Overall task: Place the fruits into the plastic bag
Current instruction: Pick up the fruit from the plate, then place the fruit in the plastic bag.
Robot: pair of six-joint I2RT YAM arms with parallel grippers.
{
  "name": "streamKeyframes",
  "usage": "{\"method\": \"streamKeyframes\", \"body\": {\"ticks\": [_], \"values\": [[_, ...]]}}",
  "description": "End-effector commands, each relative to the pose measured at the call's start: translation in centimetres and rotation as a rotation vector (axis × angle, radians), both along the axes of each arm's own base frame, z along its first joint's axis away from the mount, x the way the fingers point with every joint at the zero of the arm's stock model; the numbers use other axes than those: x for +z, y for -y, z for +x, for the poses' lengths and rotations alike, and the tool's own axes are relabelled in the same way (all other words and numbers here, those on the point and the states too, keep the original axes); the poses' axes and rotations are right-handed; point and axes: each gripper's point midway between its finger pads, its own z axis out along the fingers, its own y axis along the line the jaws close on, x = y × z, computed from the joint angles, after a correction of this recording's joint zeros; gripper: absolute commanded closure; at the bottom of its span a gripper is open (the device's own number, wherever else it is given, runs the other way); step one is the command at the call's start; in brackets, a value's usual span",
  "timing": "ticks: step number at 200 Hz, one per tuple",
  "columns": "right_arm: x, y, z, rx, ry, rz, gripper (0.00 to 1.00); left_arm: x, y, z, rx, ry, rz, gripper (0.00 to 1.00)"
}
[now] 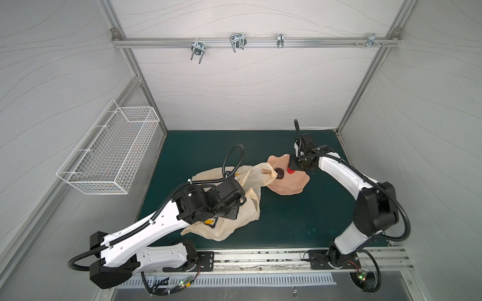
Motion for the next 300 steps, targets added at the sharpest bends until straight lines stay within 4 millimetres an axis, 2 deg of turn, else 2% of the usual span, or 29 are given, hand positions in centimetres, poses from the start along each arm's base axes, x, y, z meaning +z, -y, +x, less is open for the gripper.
{"method": "streamKeyframes", "body": {"ticks": [1,13,38,51,76,112,161,207,229,264,300], "values": [[2.8,-2.5,-2.2,0.072,0.007,0.266,0.66,0.8,0.2,0.2,-0.009,0.025,-0.030,1.00],[4.7,-4.2,-3.7,0.131,0.004,0.429,0.63,0.8,0.3,0.2,-0.009,0.026,-0.033,1.00],[7.5,-7.4,-7.4,0.238,-0.047,0.663,0.65,0.7,0.4,0.2,-0.015,0.026,-0.032,1.00],[8.4,-8.9,-9.3,0.278,-0.080,0.731,0.66,0.7,0.5,0.3,-0.017,0.025,-0.032,1.00],[8.5,-11.2,-12.1,0.294,-0.155,0.811,0.67,0.7,0.6,0.3,-0.019,0.027,-0.035,1.00],[7.7,-14.4,-14.1,0.286,-0.223,0.853,0.67,0.6,0.7,0.3,-0.022,0.024,-0.034,1.00],[6.5,-16.4,-13.4,0.220,-0.266,0.878,0.68,0.5,0.7,0.3,-0.017,0.020,-0.036,1.00],[4.4,-18.0,-13.8,0.172,-0.315,0.890,0.69,0.4,0.8,0.3,-0.009,0.020,-0.050,1.00],[3.8,-19.3,-15.5,0.205,-0.352,0.875,0.69,0.3,0.8,0.3,-0.004,0.021,-0.050,1.00],[2.3,-20.0,-18.2,0.194,-0.415,0.866,0.70,0.3,0.4,0.7,0.028,0.036,-0.040,1.00],[1.6,-21.6,-19.6,0.224,-0.451,0.861,0.70,0.2,0.7,0.8,0.031,0.035,-0.052,1.00]]}}
